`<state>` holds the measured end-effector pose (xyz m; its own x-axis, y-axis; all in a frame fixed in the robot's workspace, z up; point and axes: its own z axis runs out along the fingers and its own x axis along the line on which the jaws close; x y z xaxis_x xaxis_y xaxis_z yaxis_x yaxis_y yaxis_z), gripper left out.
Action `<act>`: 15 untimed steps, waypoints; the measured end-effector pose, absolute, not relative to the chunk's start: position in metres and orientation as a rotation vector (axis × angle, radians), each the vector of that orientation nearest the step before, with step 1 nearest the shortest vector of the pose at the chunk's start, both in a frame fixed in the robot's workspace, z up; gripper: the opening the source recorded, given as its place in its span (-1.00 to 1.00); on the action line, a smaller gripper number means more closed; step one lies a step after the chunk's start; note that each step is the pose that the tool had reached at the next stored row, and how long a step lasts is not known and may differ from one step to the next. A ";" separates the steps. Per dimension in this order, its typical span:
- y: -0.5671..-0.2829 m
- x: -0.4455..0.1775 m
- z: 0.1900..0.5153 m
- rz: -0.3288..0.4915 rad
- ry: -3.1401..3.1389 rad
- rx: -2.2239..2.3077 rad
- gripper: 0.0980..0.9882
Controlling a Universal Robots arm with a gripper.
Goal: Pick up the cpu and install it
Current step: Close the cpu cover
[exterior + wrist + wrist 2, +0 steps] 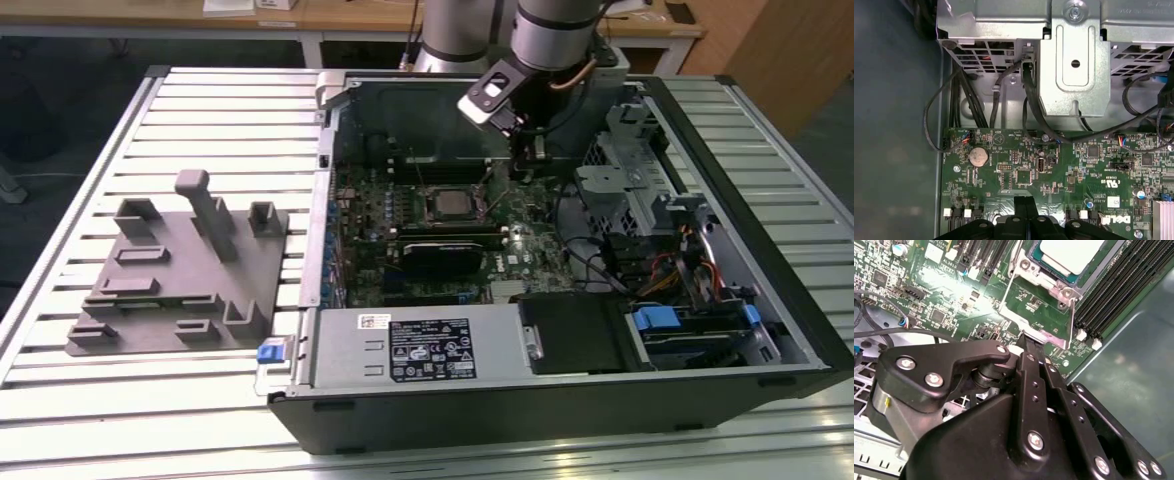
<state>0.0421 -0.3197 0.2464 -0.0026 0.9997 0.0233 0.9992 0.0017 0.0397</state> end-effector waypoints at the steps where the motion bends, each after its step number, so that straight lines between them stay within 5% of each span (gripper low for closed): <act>1: -0.320 0.041 0.246 0.070 2.215 2.210 -0.98; 15: -0.320 0.035 0.246 0.070 2.215 2.210 -0.98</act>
<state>0.0355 -0.3198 0.2464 -0.0026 0.9997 0.0233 0.9992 0.0017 0.0397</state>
